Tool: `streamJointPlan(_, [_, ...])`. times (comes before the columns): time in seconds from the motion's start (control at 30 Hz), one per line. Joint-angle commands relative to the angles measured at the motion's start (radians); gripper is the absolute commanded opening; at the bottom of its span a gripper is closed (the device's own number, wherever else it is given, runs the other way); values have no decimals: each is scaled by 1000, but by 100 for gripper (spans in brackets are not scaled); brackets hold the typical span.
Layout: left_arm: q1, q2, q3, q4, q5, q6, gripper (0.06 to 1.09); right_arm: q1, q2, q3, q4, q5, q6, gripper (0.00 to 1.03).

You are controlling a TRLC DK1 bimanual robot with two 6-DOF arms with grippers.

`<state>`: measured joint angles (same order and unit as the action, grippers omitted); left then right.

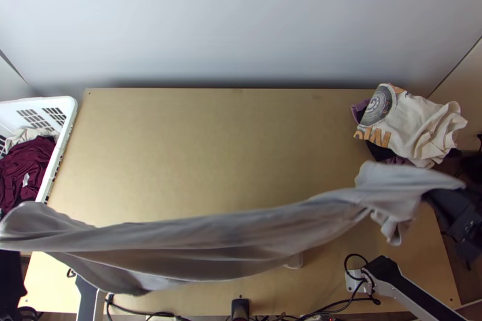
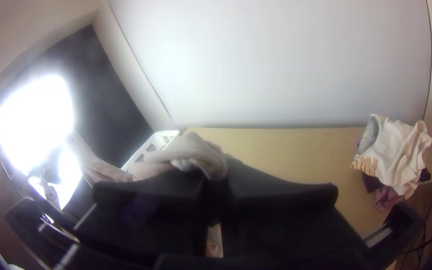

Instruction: Fold the t-shirt

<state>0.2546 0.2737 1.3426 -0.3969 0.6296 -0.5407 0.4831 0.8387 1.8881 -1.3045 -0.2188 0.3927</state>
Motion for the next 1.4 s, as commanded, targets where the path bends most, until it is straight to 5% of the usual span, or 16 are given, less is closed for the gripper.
streamJointPlan(0.0, [46,-36,-71,-17,56,-81,9,-3,-72,-115,-15,-50,11,3])
streamJointPlan(0.13, [74,-27,-126,-11,42,-93,9,-17,-81,-196,45,-25,-12,3])
streamJointPlan(0.37, [218,16,-318,156,2,-74,9,-75,3,-392,384,95,-94,3])
streamJointPlan(0.63, [299,142,-563,435,-21,-145,9,-144,255,-524,784,91,-133,3])
streamJointPlan(0.87, [219,380,-576,556,-107,-105,9,-159,525,-549,1019,91,-146,3])
streamJointPlan(1.03, [46,533,-573,627,-237,-35,9,-169,709,-492,1122,91,-143,3])
streamJointPlan(1.37, [-89,943,-465,753,-347,84,9,-235,991,-288,1212,93,-126,3])
